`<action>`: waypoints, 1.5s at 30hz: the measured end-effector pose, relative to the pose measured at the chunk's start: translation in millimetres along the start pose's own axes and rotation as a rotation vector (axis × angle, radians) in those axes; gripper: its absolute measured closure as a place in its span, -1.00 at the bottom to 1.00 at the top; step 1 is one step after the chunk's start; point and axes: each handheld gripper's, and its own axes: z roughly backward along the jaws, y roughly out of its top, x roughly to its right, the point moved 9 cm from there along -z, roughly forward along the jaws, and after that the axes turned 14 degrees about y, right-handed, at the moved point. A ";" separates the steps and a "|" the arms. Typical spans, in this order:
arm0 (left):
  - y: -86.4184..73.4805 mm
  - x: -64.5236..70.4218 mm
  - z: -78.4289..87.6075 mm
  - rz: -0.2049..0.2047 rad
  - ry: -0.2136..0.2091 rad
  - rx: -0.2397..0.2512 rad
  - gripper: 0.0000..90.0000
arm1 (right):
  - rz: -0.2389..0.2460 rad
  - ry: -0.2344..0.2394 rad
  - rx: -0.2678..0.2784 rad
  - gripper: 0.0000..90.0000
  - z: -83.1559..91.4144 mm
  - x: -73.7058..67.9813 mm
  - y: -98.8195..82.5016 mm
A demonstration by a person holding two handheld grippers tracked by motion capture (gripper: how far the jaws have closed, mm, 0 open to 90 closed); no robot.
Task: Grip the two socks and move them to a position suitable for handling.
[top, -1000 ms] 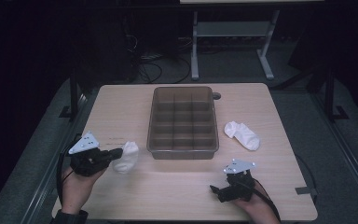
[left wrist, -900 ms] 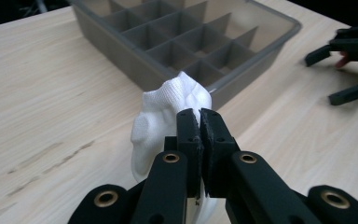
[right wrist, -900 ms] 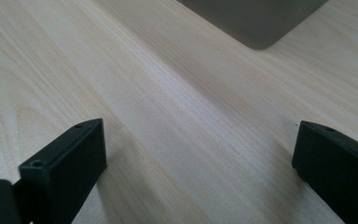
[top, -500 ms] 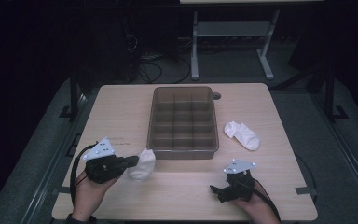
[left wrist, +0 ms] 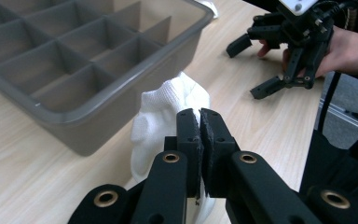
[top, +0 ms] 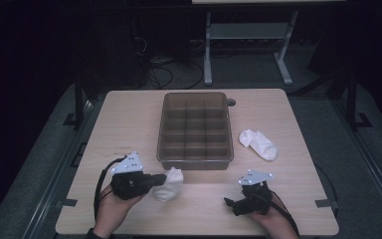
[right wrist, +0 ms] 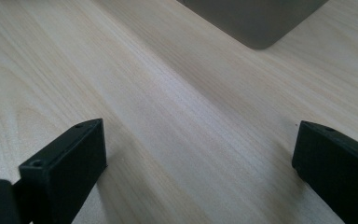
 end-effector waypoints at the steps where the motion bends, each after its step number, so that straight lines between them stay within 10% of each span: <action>1: -0.2 2.5 -2.2 -0.002 -0.006 -0.001 0.94 | 0.000 0.000 0.000 -0.95 0.0 0.0 0.0; 37: -44.0 -6.9 -78.1 -0.063 0.059 -0.194 0.76 | 0.007 -0.003 -0.002 -0.95 0.1 0.8 -0.1; 45: -37.8 -8.7 -56.3 -0.068 0.079 -0.141 0.54 | 0.005 -0.003 -0.002 -0.95 0.1 0.7 -0.2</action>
